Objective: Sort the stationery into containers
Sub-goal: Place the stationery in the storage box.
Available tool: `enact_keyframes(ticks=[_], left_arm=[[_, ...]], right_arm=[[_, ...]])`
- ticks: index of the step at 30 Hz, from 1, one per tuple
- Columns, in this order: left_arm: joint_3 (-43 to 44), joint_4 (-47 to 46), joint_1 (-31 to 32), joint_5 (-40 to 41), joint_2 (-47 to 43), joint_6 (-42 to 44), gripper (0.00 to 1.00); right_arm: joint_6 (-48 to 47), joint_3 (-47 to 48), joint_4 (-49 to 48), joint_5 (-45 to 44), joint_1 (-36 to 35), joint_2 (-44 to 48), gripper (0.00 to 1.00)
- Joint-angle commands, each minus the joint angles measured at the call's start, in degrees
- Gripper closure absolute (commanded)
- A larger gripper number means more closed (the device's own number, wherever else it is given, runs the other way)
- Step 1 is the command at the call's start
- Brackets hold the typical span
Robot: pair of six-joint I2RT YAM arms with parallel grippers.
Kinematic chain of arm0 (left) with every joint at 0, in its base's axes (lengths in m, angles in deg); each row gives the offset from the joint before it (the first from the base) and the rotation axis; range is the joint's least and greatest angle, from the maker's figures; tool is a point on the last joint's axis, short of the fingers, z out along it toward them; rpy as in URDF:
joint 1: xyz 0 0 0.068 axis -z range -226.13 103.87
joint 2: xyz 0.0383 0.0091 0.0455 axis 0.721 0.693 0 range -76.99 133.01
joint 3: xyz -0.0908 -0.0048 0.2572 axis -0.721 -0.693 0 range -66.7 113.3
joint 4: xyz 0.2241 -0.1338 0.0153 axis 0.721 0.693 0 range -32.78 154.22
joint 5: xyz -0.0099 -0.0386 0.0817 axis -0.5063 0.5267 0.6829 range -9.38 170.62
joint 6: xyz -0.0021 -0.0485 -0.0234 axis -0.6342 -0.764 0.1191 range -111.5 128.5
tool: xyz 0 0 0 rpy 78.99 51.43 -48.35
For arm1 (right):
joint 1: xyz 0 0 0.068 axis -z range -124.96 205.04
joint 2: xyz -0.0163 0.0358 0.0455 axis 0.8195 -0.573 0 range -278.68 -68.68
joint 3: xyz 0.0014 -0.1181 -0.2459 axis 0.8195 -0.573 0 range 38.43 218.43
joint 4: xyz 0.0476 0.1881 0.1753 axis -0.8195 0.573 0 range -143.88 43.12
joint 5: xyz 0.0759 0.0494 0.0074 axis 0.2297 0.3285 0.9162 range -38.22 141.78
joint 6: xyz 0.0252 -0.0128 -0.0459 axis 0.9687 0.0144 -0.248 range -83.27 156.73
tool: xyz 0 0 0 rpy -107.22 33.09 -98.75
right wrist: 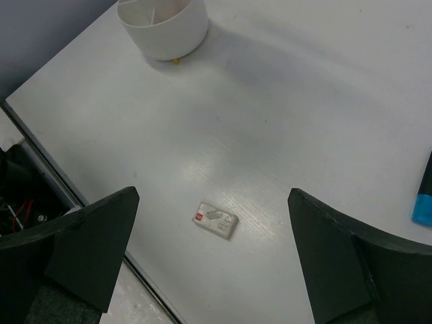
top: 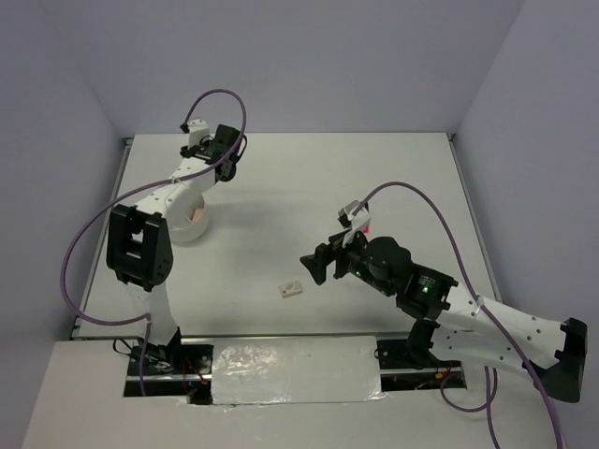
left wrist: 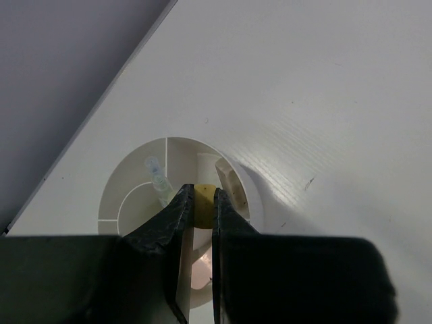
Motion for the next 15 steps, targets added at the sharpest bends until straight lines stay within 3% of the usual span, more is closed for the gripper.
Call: enact_keyframes(ticks=[1, 4, 11, 15], left_arm=[[-0.46, -1.62, -0.93, 1.18, 0.38, -0.05, 0.97], [-1.52, -2.94, -1.37, 0.3, -0.14, 0.66, 0.84], [-1.7, -3.65, -1.89, -0.76, 0.47, 1.19, 0.8], [-2.05, -4.44, -2.42, -1.72, 0.91, 1.54, 0.74]], right_arm=[[-0.81, 0.02, -0.79, 0.75, -0.34, -0.51, 0.0], [-0.9, -0.24, -1.49, 1.63, -0.34, -0.86, 0.0], [-0.64, -0.42, -1.67, 2.33, -0.34, -1.22, 0.0], [-0.9, -0.25, -1.23, 2.33, -0.34, -0.96, 0.0]])
